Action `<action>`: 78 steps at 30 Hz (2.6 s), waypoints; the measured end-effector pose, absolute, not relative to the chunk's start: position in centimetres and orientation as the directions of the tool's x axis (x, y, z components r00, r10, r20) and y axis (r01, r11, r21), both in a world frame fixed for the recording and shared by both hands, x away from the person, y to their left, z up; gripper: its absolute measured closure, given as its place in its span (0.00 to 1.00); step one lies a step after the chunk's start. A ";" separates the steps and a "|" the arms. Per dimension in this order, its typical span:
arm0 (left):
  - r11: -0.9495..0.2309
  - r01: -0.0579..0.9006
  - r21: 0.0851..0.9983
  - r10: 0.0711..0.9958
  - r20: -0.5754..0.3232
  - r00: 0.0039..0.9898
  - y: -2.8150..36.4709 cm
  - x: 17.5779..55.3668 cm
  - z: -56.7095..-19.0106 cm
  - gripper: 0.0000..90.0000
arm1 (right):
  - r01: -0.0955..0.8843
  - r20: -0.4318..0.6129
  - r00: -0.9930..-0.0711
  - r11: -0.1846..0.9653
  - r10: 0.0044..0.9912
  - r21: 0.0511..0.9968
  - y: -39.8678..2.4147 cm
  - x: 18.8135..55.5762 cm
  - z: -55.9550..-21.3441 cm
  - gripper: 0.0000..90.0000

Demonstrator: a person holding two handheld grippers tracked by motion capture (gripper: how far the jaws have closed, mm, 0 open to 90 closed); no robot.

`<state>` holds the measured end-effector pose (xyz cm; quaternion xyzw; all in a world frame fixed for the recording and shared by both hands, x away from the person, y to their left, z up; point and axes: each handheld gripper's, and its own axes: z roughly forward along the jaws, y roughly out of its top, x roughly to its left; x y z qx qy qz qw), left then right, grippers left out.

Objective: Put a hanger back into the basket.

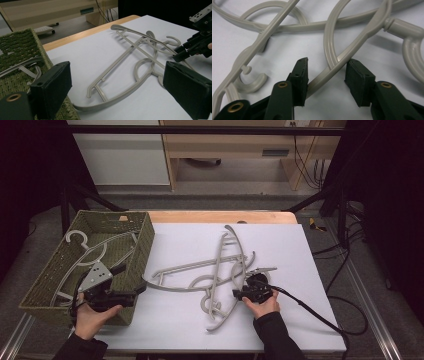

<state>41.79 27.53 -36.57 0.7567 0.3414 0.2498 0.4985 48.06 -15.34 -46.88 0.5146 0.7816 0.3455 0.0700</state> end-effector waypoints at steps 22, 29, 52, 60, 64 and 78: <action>-0.270 0.266 0.925 0.764 0.038 0.644 27.5 41.7 -36.5 0.09 | 0.766 0.141 -0.439 0.287 0.887 0.575 -18.4 48.4 -46.1 0.79; -0.273 0.268 0.924 0.760 0.036 0.649 27.3 41.8 -36.6 0.09 | 0.743 0.127 -0.493 0.340 0.861 0.577 -19.5 48.6 -45.9 0.82; -0.277 0.276 0.920 0.758 0.033 0.652 27.2 41.8 -36.8 0.08 | 0.786 0.172 -0.467 0.319 0.867 0.529 -20.2 48.2 -46.2 0.82; -0.285 0.278 0.917 0.756 0.036 0.654 27.2 41.9 -36.8 0.08 | 0.802 0.185 -0.413 0.260 0.892 0.538 -21.0 48.2 -45.7 0.91; -0.292 0.278 0.915 0.752 0.040 0.658 27.0 41.8 -36.9 0.08 | 0.785 0.181 -0.440 0.278 0.880 0.554 -21.2 48.1 -45.2 0.91; -0.308 0.277 0.910 0.735 0.043 0.676 26.4 41.6 -36.8 0.08 | 0.693 0.164 -0.581 0.378 0.798 0.614 -20.6 47.1 -42.6 0.91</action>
